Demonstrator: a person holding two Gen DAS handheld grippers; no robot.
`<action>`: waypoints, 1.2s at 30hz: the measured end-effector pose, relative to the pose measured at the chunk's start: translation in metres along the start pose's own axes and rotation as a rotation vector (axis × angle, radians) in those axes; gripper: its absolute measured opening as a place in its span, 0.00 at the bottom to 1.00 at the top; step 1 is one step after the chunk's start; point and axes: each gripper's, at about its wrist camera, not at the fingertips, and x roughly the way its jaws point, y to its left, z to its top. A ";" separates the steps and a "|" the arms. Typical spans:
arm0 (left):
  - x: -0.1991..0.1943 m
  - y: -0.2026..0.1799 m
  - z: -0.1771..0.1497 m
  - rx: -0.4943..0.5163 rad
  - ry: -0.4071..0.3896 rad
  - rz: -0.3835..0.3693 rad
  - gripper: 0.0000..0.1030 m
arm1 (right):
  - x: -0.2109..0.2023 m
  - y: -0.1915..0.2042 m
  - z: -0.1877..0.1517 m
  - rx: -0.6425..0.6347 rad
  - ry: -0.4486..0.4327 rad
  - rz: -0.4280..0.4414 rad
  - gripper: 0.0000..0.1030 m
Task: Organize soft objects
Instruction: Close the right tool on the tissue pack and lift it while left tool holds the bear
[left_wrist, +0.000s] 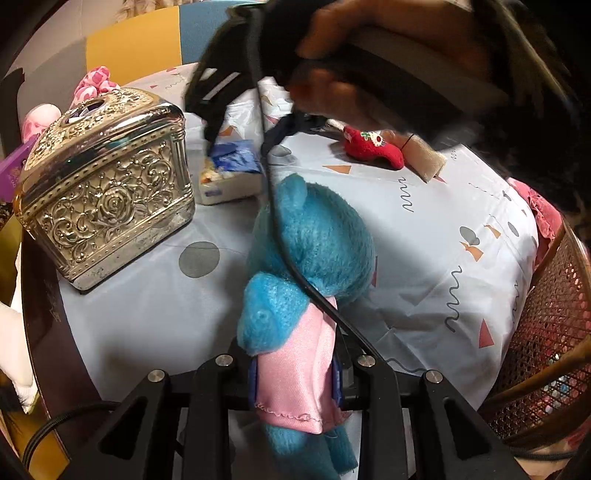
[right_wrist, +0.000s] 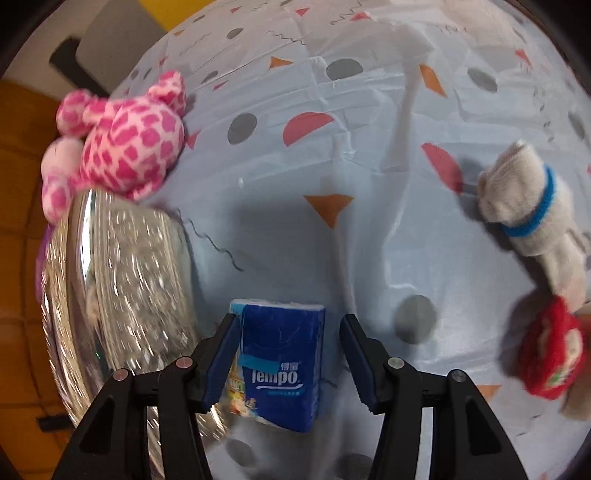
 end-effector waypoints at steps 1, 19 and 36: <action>0.000 0.000 0.000 -0.001 0.000 -0.001 0.28 | -0.003 -0.001 -0.003 -0.031 0.001 -0.035 0.54; 0.006 -0.003 0.006 -0.012 0.015 0.005 0.29 | -0.069 -0.015 -0.075 -0.532 -0.064 -0.115 0.69; 0.010 0.002 0.008 -0.016 0.028 -0.005 0.30 | -0.015 0.045 -0.095 -1.106 0.076 -0.401 0.67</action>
